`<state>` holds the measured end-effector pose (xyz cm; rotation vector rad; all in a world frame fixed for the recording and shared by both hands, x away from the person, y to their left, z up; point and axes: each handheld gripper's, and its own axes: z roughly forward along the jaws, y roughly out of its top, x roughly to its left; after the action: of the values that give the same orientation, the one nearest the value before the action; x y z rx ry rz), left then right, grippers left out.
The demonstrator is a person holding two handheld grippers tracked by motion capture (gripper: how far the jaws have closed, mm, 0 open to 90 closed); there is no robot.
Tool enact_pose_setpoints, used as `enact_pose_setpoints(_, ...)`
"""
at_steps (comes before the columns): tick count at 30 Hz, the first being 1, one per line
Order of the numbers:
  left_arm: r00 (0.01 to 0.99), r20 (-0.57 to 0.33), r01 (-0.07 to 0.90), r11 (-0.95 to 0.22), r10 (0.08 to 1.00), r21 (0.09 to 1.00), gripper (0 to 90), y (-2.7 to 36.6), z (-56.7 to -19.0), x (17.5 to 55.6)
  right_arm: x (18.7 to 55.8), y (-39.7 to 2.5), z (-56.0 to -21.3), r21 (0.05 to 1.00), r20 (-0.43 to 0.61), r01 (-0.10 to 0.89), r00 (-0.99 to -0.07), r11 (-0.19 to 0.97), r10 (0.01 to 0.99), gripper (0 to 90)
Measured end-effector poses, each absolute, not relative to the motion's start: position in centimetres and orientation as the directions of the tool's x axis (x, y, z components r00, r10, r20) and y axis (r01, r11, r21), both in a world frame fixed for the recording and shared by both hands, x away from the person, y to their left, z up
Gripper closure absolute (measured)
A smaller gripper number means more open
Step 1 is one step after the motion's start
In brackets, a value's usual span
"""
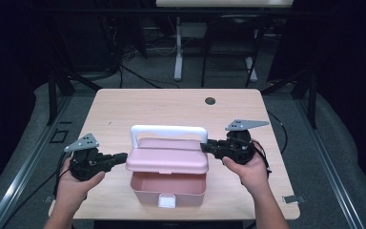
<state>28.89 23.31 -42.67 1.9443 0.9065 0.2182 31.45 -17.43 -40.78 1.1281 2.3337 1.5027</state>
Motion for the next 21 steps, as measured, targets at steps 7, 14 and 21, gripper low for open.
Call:
enact_pose_setpoints(7,0.710,-0.209,0.512,-0.289,0.672,0.809,89.9,23.2,-43.1,28.7,31.7,-17.5,-40.6,0.831,0.276,0.517,-0.706,0.208,0.652,74.9)
enact_pose_setpoints(14,0.717,-0.212,0.521,-0.308,0.664,0.796,89.8,22.9,-43.6,28.5,32.1,-17.5,-40.6,0.832,0.281,0.516,-0.708,0.204,0.647,74.9)
enact_pose_setpoints(21,0.740,-0.218,0.517,-0.330,0.637,0.790,89.8,21.8,-43.6,28.1,32.2,-17.4,-40.7,0.830,0.282,0.519,-0.706,0.203,0.650,74.8)
